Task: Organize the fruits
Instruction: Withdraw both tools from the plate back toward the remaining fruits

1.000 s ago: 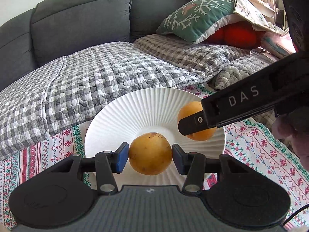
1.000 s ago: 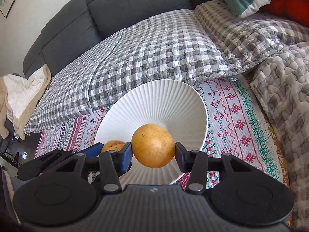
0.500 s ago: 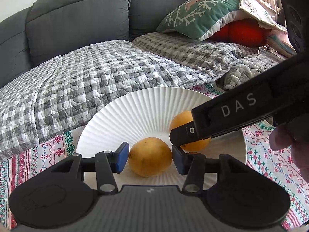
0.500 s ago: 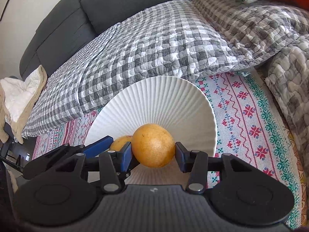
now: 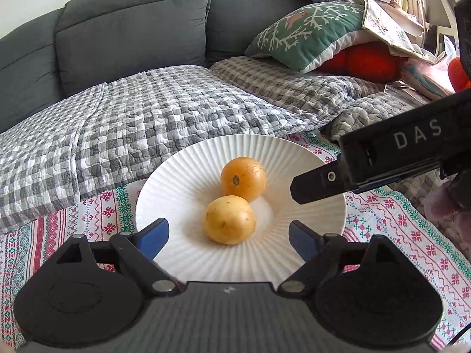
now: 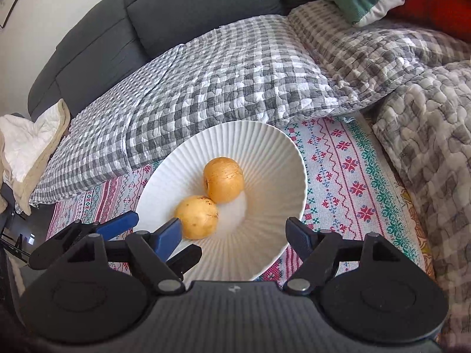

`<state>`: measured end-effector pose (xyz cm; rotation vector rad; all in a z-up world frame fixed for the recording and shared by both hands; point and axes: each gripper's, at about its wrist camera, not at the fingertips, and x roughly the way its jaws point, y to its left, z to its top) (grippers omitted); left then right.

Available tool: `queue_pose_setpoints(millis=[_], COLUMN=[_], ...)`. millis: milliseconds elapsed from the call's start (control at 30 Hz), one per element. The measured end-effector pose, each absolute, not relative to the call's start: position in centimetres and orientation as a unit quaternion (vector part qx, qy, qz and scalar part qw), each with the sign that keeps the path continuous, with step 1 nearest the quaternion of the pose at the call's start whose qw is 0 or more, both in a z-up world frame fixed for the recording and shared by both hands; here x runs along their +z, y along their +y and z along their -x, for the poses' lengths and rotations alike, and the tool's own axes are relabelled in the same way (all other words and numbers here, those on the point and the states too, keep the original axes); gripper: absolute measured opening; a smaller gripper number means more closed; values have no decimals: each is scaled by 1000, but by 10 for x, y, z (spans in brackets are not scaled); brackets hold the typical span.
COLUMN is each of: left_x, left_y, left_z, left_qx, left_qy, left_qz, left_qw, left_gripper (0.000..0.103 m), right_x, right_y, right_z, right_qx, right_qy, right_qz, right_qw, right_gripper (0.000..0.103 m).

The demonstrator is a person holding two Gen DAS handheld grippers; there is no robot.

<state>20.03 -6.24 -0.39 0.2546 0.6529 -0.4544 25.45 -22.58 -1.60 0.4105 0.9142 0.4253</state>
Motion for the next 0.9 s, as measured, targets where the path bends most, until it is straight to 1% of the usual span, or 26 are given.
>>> queue_pose_setpoints(millis=[67, 267, 600, 767, 900], left_x=[1, 8, 10, 13, 10], left_y=[-60, -48, -35, -28, -19], left_z=[-191, -164, -128, -109, -94], left_qx=[-220, -211, -211, -210, -209], left_qy=[322, 337, 356, 361, 364], left_qz=[-118, -109, -114, -118, -122], left_qw=[913, 911, 903, 901, 899], left_gripper=[85, 89, 93, 93, 93], right_x=[-10, 5, 11, 12, 9], right_y=[-229, -237, -239, -243, -241], right_z=[-245, -216, -176, -157, -144], right_qx=[201, 200, 202, 201, 199], right_qy=[430, 421, 420, 417, 411], right_qz=[-195, -190, -163, -159, -123], right_qw=[858, 864, 870, 872, 881], right_gripper=[82, 89, 93, 97, 99])
